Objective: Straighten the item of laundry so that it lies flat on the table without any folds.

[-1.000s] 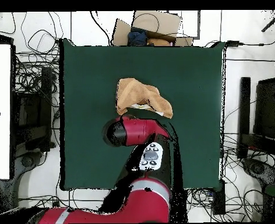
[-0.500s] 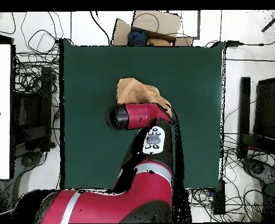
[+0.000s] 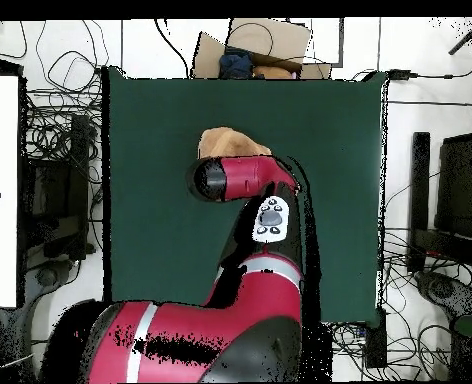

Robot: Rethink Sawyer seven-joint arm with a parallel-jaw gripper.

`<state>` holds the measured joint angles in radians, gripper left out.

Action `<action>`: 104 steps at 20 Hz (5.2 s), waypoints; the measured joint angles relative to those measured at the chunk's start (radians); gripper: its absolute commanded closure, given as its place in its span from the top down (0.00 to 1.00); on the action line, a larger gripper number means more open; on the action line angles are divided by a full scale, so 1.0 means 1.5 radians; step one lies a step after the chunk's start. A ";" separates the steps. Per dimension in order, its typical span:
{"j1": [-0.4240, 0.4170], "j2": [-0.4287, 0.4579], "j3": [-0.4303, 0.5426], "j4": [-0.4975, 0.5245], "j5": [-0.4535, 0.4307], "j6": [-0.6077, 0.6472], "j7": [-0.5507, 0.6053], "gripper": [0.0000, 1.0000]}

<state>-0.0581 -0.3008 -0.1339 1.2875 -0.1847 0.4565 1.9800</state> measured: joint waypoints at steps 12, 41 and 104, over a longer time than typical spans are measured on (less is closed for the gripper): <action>0.003 0.062 0.000 -0.136 0.000 0.103 0.000 1.00; -0.090 -0.004 0.110 -0.080 -0.077 0.061 -0.066 1.00; -0.004 0.005 0.030 -0.150 -0.293 0.023 -0.066 1.00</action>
<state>-0.0643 -0.2935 -0.0893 1.0629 -0.6236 0.4915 1.8807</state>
